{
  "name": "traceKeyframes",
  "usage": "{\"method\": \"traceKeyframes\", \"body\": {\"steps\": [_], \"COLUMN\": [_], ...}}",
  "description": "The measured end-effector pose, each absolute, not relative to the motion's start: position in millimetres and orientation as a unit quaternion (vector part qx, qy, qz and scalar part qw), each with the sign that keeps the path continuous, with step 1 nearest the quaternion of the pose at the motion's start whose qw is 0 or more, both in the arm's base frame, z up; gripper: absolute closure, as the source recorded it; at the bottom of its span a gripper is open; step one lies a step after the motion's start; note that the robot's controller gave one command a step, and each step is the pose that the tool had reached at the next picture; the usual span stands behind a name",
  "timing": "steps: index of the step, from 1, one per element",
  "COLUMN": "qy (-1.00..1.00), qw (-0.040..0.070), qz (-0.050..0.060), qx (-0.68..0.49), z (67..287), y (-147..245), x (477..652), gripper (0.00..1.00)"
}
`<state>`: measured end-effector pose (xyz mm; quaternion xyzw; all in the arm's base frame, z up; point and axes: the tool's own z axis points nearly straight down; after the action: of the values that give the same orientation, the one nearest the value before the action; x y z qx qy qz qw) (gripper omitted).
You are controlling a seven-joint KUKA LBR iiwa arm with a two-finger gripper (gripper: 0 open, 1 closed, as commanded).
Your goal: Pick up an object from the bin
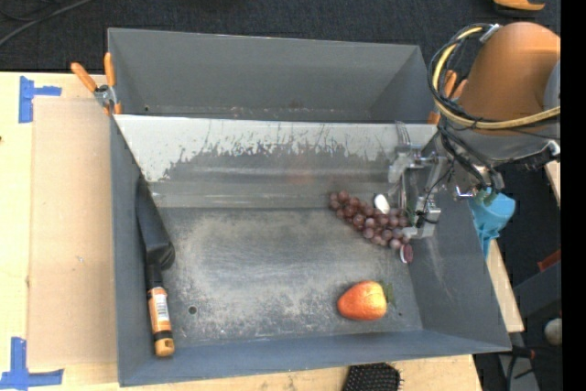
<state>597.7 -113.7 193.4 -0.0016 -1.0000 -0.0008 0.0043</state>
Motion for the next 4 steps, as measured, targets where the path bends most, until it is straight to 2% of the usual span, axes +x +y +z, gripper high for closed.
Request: {"method": "traceKeyframes", "body": {"steps": [1, 2, 3, 4], "qy": [-1.0, -0.997, -0.996, -0.978], "qw": [0.0, 0.0, -0.001, 0.005], "qz": [0.0, -0.001, 0.0, -0.001], "qx": [0.0, -0.078, -0.094, -0.209], "z": [198.4, 141.5, 135.7, 112.7], "y": [-113.0, -114.5, -113.5, -96.9], "x": [599.3, 610.0, 612.8, 597.0], "gripper": [0.0, 0.0, 0.0, 0.0]}}
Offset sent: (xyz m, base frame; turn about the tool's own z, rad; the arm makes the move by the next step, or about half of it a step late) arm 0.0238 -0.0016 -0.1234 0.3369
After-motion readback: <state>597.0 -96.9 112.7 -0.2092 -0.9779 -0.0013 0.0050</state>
